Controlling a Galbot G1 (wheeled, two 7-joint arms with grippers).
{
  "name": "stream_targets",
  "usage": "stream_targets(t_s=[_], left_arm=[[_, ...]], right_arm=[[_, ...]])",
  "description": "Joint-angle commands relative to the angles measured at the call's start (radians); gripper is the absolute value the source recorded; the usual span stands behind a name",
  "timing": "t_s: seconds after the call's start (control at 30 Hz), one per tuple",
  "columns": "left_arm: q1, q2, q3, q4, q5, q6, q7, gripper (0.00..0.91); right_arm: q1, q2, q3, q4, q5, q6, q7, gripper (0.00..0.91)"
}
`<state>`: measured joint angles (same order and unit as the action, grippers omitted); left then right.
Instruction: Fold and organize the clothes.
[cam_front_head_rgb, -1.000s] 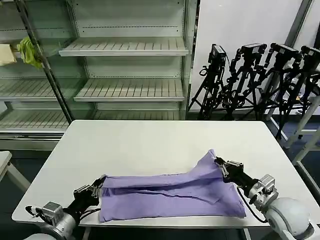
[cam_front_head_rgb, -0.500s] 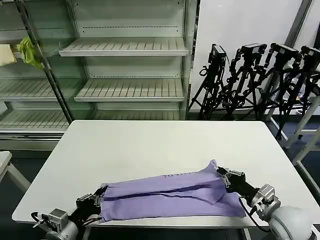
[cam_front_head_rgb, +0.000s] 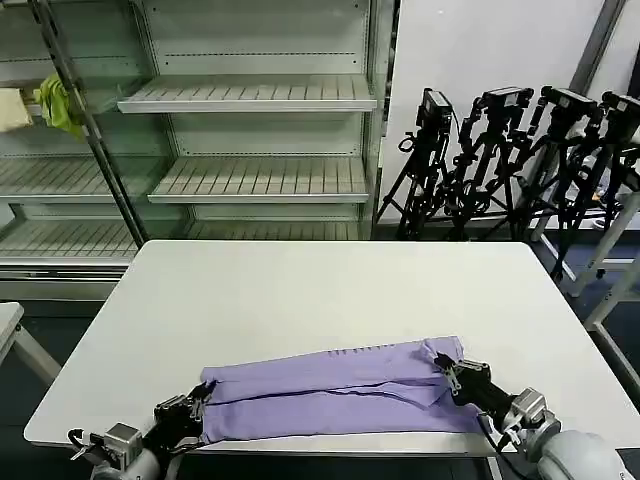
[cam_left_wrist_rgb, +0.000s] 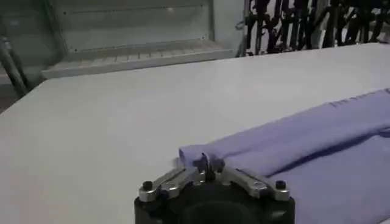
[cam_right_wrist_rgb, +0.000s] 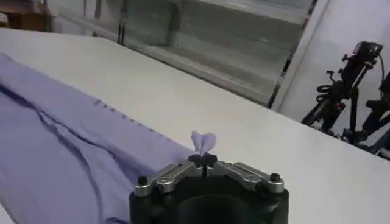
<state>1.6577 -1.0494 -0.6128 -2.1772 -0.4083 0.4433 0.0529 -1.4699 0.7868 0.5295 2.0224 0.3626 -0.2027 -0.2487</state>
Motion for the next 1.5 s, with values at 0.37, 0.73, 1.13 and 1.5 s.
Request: stream_targets(t_s=[0.37,0.73,1.13,1.5], left_arm=[[-0.006,-0.010,-0.012,-0.012,0.026,-0.018,0.000,0.907],[-0.028,-0.017,-0.036,-0.014,0.035,-0.028,-0.015,0.907],[-0.031,-0.066,-0.071,-0.116,-0.136,0.059,-0.097,0.907],[-0.042,-0.154,-0.019,-0.050,-0.209,0.112,-0.131,0.907]], right_arm=[[-0.051,-0.004,0.060,0.024,-0.034,0.006,0.019,0.907],[-0.060,0.003,0.100,0.045,-0.039,0.016,0.043,0.907],[0.092,0.143,0.319,0.170,0.070,0.072,0.115,0.907],[0.229,0.250,0.414,0.272,0.061,0.093,0.169,0.907]])
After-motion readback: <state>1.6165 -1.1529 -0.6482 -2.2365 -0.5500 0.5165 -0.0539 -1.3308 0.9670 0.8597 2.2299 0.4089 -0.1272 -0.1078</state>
